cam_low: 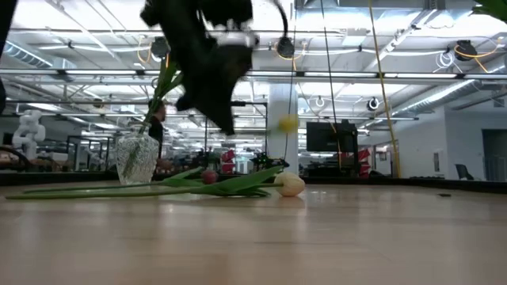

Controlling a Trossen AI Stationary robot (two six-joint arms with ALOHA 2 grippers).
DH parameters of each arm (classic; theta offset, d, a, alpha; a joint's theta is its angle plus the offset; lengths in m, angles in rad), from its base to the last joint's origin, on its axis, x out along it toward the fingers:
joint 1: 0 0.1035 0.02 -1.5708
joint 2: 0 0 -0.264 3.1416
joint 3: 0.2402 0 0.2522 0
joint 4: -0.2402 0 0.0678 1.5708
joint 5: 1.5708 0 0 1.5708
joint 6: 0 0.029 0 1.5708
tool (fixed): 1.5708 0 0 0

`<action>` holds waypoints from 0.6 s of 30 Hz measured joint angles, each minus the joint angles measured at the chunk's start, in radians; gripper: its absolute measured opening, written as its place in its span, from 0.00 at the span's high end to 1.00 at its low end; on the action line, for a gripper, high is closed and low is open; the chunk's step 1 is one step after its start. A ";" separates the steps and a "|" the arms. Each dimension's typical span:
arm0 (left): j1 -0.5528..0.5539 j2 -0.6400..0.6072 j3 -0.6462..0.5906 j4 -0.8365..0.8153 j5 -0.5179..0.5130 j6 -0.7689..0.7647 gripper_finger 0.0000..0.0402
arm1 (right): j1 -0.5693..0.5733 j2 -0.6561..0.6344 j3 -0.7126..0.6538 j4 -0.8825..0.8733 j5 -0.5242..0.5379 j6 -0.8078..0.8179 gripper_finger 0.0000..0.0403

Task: Sort flowers into vase by color
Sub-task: Put the yellow flower into the transparent green vase

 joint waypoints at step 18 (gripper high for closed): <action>0.022 -0.325 0.130 0.510 -0.237 0.315 1.00 | -0.015 0.042 0.000 0.196 0.003 -0.143 0.98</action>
